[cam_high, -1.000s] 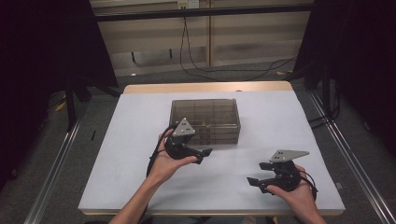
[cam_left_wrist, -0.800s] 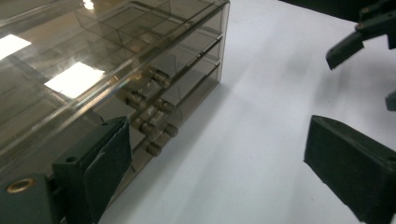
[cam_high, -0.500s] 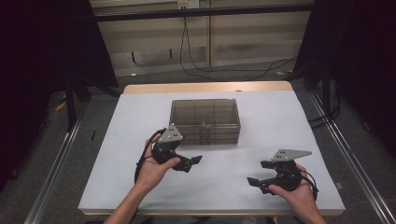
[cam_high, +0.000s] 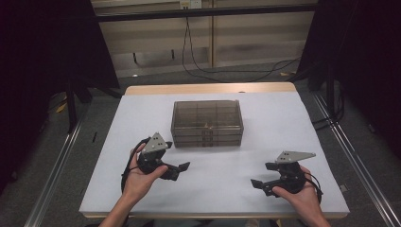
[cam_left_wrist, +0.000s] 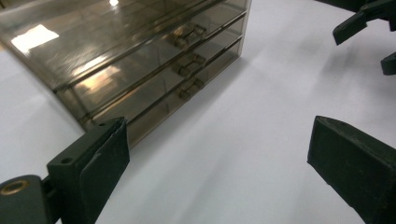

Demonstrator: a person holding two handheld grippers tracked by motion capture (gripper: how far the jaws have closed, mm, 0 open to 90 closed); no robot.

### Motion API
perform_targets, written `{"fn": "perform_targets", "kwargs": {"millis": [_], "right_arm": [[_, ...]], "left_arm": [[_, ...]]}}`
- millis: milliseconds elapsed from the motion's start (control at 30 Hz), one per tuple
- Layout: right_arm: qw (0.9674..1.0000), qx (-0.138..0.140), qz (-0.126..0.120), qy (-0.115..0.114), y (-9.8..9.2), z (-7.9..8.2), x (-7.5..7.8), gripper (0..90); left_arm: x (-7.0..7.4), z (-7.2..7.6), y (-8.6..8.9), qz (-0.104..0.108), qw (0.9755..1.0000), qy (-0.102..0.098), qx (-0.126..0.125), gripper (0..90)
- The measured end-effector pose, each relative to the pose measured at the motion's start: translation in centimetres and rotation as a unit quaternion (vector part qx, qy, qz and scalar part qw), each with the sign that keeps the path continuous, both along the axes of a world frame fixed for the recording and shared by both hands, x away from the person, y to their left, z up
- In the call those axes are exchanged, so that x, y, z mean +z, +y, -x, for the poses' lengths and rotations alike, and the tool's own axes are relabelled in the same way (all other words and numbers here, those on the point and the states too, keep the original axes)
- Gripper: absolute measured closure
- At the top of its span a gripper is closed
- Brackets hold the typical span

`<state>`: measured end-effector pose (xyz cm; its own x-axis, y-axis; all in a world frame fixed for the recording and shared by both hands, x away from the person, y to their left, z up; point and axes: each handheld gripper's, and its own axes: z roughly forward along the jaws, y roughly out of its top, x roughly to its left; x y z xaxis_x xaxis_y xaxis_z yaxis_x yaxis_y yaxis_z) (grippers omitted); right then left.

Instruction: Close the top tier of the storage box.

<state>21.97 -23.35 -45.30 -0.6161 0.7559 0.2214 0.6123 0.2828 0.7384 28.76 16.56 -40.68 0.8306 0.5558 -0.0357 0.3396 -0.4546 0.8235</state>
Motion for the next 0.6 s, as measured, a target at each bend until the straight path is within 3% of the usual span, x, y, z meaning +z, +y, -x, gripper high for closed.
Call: {"fn": "perform_targets", "kwargs": {"millis": [100,600], "right_arm": [[1.0,-0.001,0.0,0.005,0.0,-0.1,-0.1,10.4],[0.9999,-0.008,0.006,0.014,0.0,-0.1,-0.4,10.7]], "left_arm": [[0.0,0.4,0.8,0.009,0.9999,-0.002,0.009,5.9],[-0.4,2.2,5.8,0.009,0.9986,-0.002,0.052,5.2]]}}
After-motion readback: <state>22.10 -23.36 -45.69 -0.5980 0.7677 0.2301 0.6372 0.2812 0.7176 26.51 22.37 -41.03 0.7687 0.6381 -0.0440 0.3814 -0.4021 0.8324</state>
